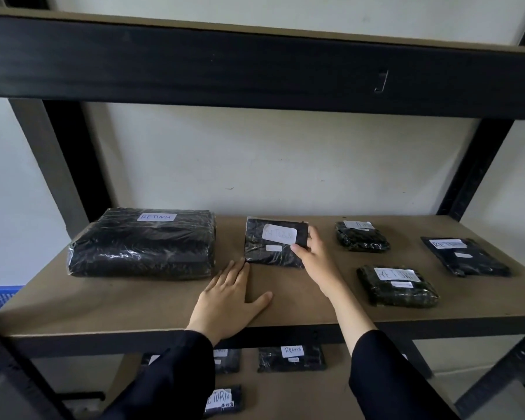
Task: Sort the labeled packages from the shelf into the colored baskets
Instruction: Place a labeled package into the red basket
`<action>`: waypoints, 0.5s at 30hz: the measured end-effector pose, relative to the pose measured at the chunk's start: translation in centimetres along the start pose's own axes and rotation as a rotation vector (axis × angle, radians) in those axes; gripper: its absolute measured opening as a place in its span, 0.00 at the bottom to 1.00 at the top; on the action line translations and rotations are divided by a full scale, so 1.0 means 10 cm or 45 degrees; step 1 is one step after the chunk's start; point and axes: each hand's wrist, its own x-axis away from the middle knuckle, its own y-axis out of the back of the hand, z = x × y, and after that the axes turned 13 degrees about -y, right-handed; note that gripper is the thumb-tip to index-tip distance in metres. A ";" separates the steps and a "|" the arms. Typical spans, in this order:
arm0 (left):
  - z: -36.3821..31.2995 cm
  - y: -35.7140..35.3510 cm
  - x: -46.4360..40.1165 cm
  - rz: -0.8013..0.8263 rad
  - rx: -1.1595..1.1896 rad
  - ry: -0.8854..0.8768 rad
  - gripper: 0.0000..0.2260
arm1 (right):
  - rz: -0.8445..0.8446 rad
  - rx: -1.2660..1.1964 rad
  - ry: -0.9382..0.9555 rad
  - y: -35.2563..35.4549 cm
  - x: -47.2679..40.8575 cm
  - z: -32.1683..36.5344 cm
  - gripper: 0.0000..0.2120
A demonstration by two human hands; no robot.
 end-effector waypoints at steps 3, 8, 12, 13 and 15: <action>0.02 -0.02 0.01 -0.076 0.030 -0.015 0.31 | -0.018 -0.025 -0.029 0.00 0.00 0.01 0.14; 0.06 0.02 0.08 -0.134 0.101 -0.073 0.24 | -0.102 -0.085 -0.037 0.01 0.13 0.06 0.13; 0.15 0.11 0.35 -0.139 0.087 -0.215 0.20 | -0.109 -0.179 -0.035 -0.14 0.44 0.13 0.14; 0.19 0.14 0.46 -0.142 0.074 -0.256 0.19 | -0.113 -0.190 -0.024 -0.22 0.54 0.17 0.14; 0.30 0.22 0.68 -0.157 0.054 -0.309 0.18 | -0.133 -0.226 0.020 -0.40 0.76 0.27 0.14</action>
